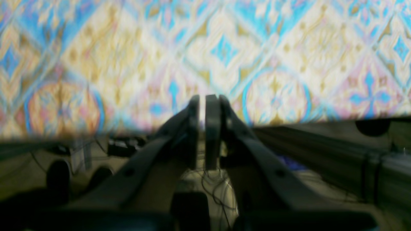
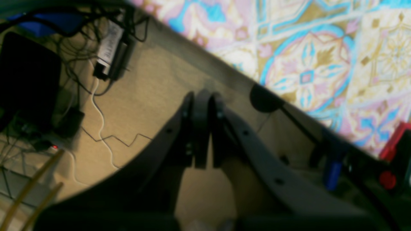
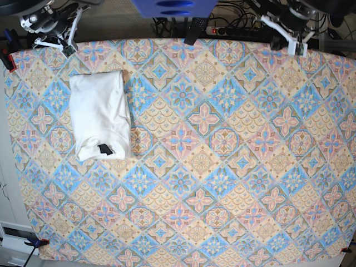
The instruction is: Fold the T-shirt properly
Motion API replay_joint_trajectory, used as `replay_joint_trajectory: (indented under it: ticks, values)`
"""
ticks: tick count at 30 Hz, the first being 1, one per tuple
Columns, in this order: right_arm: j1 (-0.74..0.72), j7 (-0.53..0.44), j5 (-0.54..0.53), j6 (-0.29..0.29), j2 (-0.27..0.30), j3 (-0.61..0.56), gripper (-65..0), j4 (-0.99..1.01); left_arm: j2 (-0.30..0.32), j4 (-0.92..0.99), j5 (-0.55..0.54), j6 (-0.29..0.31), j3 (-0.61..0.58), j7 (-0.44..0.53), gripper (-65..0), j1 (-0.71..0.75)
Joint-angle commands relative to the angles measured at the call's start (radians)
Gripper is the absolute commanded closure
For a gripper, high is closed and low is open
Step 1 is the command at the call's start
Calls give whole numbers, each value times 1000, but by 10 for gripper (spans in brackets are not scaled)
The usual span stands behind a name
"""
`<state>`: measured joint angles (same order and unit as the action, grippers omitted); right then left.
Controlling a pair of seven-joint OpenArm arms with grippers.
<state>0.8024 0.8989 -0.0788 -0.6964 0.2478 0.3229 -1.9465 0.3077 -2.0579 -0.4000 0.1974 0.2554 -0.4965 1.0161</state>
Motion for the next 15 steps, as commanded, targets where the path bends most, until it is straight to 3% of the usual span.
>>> replay_joint_trajectory:
  ticks: [1,7,15]
  values:
    - [48,7,0,-2,-2,25,0,-12,5,-11,2,3,3,52,-13,48]
    - [120,-4,4,-2,-61,54,0,62,3,141,6,3,-5,81,-12,105]
    - [120,-166,4,-2,-64,46,0,376,3,466,8,3,-92,103,-12,-18]
